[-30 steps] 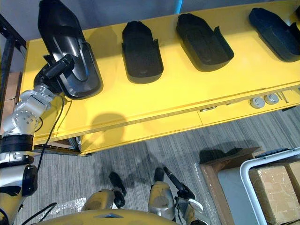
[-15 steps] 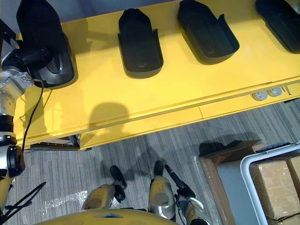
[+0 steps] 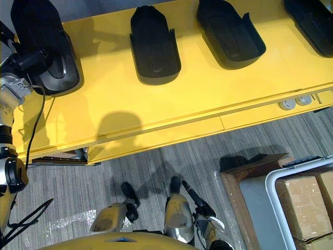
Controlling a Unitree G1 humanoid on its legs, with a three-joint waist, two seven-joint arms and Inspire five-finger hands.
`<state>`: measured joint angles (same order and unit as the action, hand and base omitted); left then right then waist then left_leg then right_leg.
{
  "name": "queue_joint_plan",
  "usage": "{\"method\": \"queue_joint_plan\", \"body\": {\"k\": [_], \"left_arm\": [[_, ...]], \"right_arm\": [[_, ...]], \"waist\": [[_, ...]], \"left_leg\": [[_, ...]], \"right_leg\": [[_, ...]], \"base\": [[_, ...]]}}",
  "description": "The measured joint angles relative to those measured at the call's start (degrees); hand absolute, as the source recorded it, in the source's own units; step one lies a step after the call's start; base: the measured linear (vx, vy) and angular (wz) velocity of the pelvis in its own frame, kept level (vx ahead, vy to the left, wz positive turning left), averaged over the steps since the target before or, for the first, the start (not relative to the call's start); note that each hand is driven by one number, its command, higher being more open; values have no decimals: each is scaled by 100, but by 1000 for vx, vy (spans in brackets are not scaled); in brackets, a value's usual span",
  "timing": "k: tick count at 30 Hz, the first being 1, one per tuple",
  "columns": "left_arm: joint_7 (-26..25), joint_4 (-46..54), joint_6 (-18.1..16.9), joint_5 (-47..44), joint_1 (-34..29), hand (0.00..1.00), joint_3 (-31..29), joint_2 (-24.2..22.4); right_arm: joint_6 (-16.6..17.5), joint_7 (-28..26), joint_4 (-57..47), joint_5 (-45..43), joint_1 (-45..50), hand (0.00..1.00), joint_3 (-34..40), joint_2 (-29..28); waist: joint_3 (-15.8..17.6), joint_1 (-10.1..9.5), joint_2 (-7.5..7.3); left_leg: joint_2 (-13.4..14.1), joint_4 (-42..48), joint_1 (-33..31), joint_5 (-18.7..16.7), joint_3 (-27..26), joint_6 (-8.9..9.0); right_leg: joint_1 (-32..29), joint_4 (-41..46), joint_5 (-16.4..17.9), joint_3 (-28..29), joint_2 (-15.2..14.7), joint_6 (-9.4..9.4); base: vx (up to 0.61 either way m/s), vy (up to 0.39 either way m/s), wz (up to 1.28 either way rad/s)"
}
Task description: Walk over and take three plastic housings, then place them on the shelf
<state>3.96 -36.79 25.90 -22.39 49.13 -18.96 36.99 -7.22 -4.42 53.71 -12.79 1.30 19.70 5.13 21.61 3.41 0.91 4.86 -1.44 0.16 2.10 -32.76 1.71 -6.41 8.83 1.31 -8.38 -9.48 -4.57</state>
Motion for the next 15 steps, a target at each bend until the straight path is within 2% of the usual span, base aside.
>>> {"method": "queue_joint_plan", "body": {"k": [10,11,15], "left_arm": [[463,21,-143,4,-239,0,231,-167],[494,20,-143,6,-247,100,236,-185],[678,45,-199,-3,-396,100,241,-352]], "right_arm": [[-41,127,42,-148,-6,100,-16,-14],[-41,132,49,-167,-7,100,-14,-14],[-98,138,67,-162,3,100,18,-37]], "waist": [[-15,4,-7],[-16,3,-7],[-78,-1,-26]], "left_leg": [[-27,-119,263,2,9,5],[-29,-130,289,3,12,7],[-44,-206,435,20,21,22]], "right_leg": [[313,-105,4,-68,-17,-5],[339,-116,4,-74,-17,-5],[496,-180,4,-104,-10,-6]], "base": [[4,5,1],[0,0,0],[0,0,0]]}}
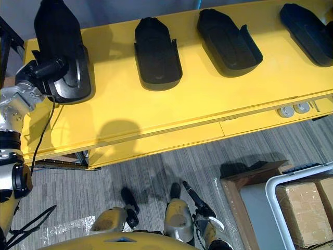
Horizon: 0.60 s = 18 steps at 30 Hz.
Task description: Walk over and take three plastic housings, then place them on the shelf
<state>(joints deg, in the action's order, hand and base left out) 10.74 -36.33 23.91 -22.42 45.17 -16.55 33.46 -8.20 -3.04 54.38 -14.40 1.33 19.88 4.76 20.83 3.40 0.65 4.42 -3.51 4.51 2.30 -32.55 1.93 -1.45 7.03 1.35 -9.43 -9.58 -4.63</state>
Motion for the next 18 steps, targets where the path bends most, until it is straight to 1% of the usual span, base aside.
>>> {"method": "queue_joint_plan", "body": {"k": [2,4,7,11,13,14,15,18], "left_arm": [[8,5,0,-54,-195,100,88,-149],[-70,3,1,-241,-311,100,219,-254],[-426,8,-11,-460,-448,100,251,-529],[-757,57,-69,-458,-569,100,252,-859],[-1044,91,-172,-458,-700,100,259,-1091],[-1124,90,-192,-457,-711,100,265,-1139],[-1282,88,-231,-460,-751,100,276,-1225],[-1715,87,-336,-506,-791,100,331,-1366]], "right_arm": [[-25,4,114,2,43,100,89,-33],[-41,21,161,4,71,100,211,-86],[-43,74,187,8,151,100,322,-167],[-49,126,210,5,203,100,462,-242],[-84,127,216,7,259,100,516,-267],[-99,127,216,8,266,100,551,-278],[-113,126,216,8,288,100,579,-285],[-126,125,215,8,338,100,613,-304]], "waist": [[-246,5,-13],[-341,4,-34],[-553,9,-83],[-674,8,-109],[-800,27,-115],[-808,27,-116],[-829,36,-119],[-899,103,-116]], "left_leg": [[-15,-99,46,19,7,23],[-23,-132,155,22,24,29],[-21,-148,198,17,89,36],[-22,-152,311,12,100,43],[-21,-154,334,7,96,49],[-20,-155,359,2,94,56],[-16,-156,402,-33,82,103],[-10,-156,401,-38,81,111]], "right_leg": [[50,-45,7,-26,10,-10],[166,-58,26,-53,7,-32],[279,-114,31,-139,5,-36],[405,-130,31,-149,4,-35],[427,-130,31,-147,4,-36],[453,-131,31,-147,5,-36],[490,-131,31,-142,6,-36],[490,-129,29,-138,11,-37]], "base": [[0,0,0],[37,25,6],[9,19,10],[2,21,2],[0,0,0],[0,0,0],[0,0,0],[0,0,0]]}}
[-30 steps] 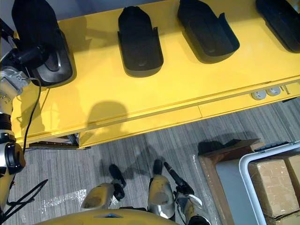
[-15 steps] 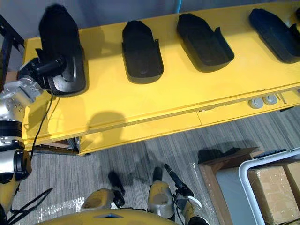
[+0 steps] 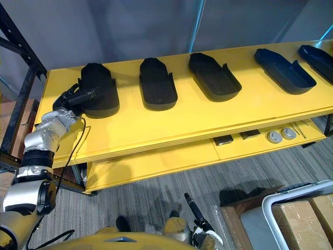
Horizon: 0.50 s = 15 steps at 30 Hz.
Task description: Walk over and take three plastic housings, then place them on the shelf
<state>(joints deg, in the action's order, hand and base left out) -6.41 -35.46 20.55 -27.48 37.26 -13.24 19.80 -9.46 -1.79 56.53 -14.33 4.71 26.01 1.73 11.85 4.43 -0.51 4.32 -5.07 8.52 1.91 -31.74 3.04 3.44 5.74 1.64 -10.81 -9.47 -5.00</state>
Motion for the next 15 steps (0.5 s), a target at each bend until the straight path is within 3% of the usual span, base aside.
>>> {"method": "queue_joint_plan", "body": {"k": [5,8,15], "left_arm": [[-822,4,-314,40,-5,100,169,-207],[-1293,71,-346,653,0,100,284,-324],[-1712,246,230,2061,69,100,625,-340]], "right_arm": [[-9,36,2,-2,133,100,29,-5],[16,121,3,-4,190,100,43,-36],[46,122,2,-18,317,100,297,-162]], "waist": [[-44,47,6],[-127,74,-2],[-234,138,-28]], "left_leg": [[25,0,-1,2,-37,4],[52,-1,0,-2,-82,23],[57,2,82,10,-117,17]], "right_leg": [[-20,-1,-3,27,24,1],[-34,-22,-5,68,57,4],[68,-111,-26,82,72,3]], "base": [[3,12,-3],[20,14,-6],[40,27,-3]]}}
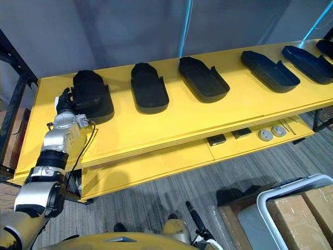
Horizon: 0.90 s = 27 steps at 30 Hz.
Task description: Walk over and take three plastic housings, then place them on the shelf
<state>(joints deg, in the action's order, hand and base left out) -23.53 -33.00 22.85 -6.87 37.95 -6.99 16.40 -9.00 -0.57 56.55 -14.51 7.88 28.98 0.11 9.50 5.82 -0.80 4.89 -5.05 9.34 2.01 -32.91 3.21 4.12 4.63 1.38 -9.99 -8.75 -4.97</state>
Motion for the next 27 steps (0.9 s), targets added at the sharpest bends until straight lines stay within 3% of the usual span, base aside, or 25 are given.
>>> {"method": "queue_joint_plan", "body": {"k": [3,8,12,15,20,23,27], "left_arm": [[-89,117,223,98,0,100,238,38],[-398,660,238,26,-58,100,507,112],[-631,1834,-68,-36,-555,100,493,275],[-635,3143,-702,-176,-1243,100,502,250],[270,5363,-1904,-205,-2569,100,754,-144],[619,5786,-2547,-199,-3060,100,946,-421],[1022,5997,-3579,-169,-3724,100,1065,-698]], "right_arm": [[113,-5,0,-35,94,100,85,-61],[485,-24,-81,-412,261,100,-29,-80],[638,-17,-132,-399,372,100,-343,-85],[867,104,-186,-396,494,100,-541,-79],[1119,340,-427,-392,708,100,-704,-105],[1366,596,-606,-391,708,100,-703,-183],[1592,1576,-1328,-382,801,100,-902,-328]], "waist": [[-38,-7,-11],[-63,-108,-12],[-220,-111,-26],[-402,-176,-29],[-541,-314,45],[-590,-397,123],[-625,-392,175]], "left_leg": [[-1,-1,58,-12,4,16],[12,-5,104,-89,22,74],[20,-5,110,-137,27,43],[21,-4,111,-140,65,73],[34,0,119,-115,252,7],[32,-1,119,-187,229,11],[29,-4,123,-225,133,-44]], "right_leg": [[82,-28,0,-12,2,0],[151,-29,-2,-60,0,-2],[184,-85,-21,-85,2,3],[199,-87,-28,-112,2,4],[296,-88,-196,-312,8,0],[304,-147,-320,-318,12,-16],[295,-229,-404,-320,18,-20]], "base": [[11,17,1],[-9,7,1],[7,6,1],[43,33,7],[20,37,19],[-43,37,-5],[-66,6,-12]]}}
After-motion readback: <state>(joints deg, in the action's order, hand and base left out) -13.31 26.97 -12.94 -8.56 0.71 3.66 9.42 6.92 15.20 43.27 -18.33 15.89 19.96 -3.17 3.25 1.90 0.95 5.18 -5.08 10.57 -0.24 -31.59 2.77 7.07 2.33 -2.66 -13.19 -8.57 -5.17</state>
